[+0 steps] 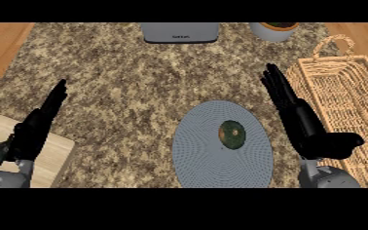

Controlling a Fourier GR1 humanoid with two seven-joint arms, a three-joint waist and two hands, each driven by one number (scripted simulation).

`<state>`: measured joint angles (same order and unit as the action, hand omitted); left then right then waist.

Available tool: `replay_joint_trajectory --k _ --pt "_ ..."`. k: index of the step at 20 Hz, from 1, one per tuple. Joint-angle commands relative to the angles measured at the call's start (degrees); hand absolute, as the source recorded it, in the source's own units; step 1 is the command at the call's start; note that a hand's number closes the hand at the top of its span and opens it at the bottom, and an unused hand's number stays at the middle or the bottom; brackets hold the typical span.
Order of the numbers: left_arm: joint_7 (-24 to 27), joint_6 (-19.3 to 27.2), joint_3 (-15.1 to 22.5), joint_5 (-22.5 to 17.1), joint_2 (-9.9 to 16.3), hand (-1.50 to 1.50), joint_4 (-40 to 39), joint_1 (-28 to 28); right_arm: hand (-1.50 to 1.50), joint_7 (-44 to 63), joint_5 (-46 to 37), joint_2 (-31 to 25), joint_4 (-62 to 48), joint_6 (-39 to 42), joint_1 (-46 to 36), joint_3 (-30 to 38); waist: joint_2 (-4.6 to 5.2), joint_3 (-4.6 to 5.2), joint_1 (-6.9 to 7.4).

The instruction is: Pick the squash from the placemat and place it in the basket

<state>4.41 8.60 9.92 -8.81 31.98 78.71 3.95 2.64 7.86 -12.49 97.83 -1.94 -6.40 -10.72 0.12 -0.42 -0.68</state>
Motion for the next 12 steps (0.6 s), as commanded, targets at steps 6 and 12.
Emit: replay_joint_trajectory --k 6,12 --pt "-4.32 -1.23 -1.98 -5.5 -4.11 0.0 0.26 6.56 1.5 -9.17 18.04 4.3 -4.01 23.73 -18.24 -3.27 2.09 -0.16 7.59" --pt "-7.91 -1.35 -3.07 -8.7 -6.28 0.0 -2.32 6.85 -1.5 -30.9 -2.26 -3.24 2.44 38.07 -19.03 -16.66 0.56 0.16 2.92"
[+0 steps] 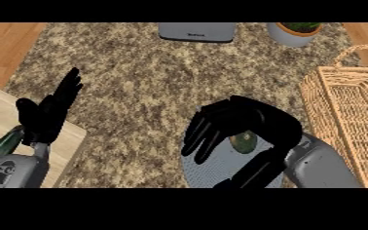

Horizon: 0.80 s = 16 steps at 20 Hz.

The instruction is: Pick the squash from the placemat and place it in the basket

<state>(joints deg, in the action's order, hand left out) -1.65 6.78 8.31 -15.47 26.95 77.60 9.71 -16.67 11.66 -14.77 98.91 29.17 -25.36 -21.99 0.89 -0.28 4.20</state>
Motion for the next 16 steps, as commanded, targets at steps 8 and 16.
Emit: replay_joint_trajectory --k 8,16 --pt "-9.3 1.85 -3.29 -1.28 -1.22 0.0 0.04 4.04 -1.5 -4.86 -13.82 -4.38 11.54 4.72 6.93 -6.58 -1.11 0.3 -4.61" --pt "-7.22 0.36 -4.1 -2.1 -0.62 0.0 -0.31 1.1 -1.5 9.65 -29.72 -15.57 15.49 3.54 -7.34 2.04 -1.67 0.49 -4.92"
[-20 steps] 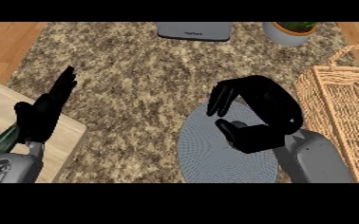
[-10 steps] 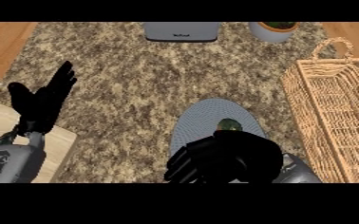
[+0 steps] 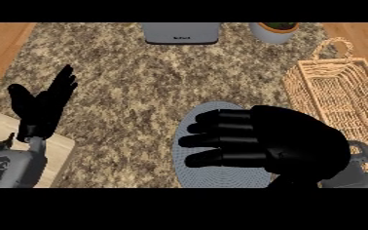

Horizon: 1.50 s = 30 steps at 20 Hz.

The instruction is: Pick the squash from the placemat and place it in the basket

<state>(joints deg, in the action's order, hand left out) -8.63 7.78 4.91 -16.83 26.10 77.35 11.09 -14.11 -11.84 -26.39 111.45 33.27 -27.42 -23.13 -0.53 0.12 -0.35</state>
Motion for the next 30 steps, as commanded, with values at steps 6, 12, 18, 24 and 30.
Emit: replay_joint_trajectory --k 6,12,18,24,30 --pt "0.83 1.43 1.26 2.72 -2.73 0.0 -0.07 -0.13 -1.5 16.95 2.67 -7.09 -3.2 12.22 -15.74 9.98 0.4 -0.02 0.33" --pt "-0.22 -0.76 -1.31 0.82 -1.28 0.0 1.43 -0.78 -1.5 9.26 7.18 -14.87 -12.19 26.58 -20.73 12.73 0.56 -0.11 0.83" --pt "-1.13 -0.46 -1.27 2.58 -3.05 0.0 -1.89 4.11 -1.5 -0.05 7.75 -17.11 -17.31 29.4 -17.75 14.5 0.79 -0.15 0.37" --pt "-3.16 -1.56 -1.86 2.37 -2.27 0.0 2.23 1.72 -1.5 -8.87 3.7 -15.62 -21.14 21.78 -11.41 15.09 0.82 -0.21 1.0" --pt "-0.66 -3.45 -3.51 2.68 -1.23 0.0 0.83 0.23 -1.5 -18.0 -5.56 -13.85 -24.08 12.47 -5.39 8.15 0.88 -0.22 1.53"
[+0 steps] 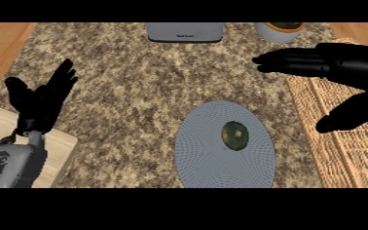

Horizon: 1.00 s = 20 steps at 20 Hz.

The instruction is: Pick the squash from the placemat and place it in the basket

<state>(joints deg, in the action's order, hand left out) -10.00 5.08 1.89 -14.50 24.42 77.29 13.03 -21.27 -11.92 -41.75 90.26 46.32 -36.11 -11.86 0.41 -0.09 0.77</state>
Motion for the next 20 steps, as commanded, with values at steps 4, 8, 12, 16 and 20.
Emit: replay_joint_trajectory --k 4,8,12,16,20 --pt "-1.17 -1.27 -0.94 -0.85 -0.44 0.0 2.14 -1.13 -1.5 -18.18 -9.34 3.38 -7.06 -9.32 7.84 -5.86 -0.1 -0.02 0.16" --pt "-0.21 1.09 0.65 2.87 -3.0 0.0 -1.56 1.61 -1.5 -16.47 -13.51 11.75 -11.75 -15.97 6.26 -11.94 -0.05 0.06 -0.05" --pt "-0.66 -2.11 -1.39 1.28 -0.82 0.0 2.35 -2.82 -1.5 -19.07 -10.95 13.37 -14.87 -15.11 7.66 -10.56 -0.32 0.06 -0.09" --pt "-3.88 -2.1 -2.43 1.29 -1.12 0.0 4.66 -1.71 -1.5 -18.7 -18.67 17.51 -17.45 -21.41 9.71 -14.89 -0.38 0.06 -0.31" --pt "-3.4 -1.05 -2.4 3.29 -3.07 0.0 3.79 -0.43 -1.5 -17.62 -24.06 21.42 -24.95 -22.39 4.54 -15.88 -0.31 0.07 -0.2"
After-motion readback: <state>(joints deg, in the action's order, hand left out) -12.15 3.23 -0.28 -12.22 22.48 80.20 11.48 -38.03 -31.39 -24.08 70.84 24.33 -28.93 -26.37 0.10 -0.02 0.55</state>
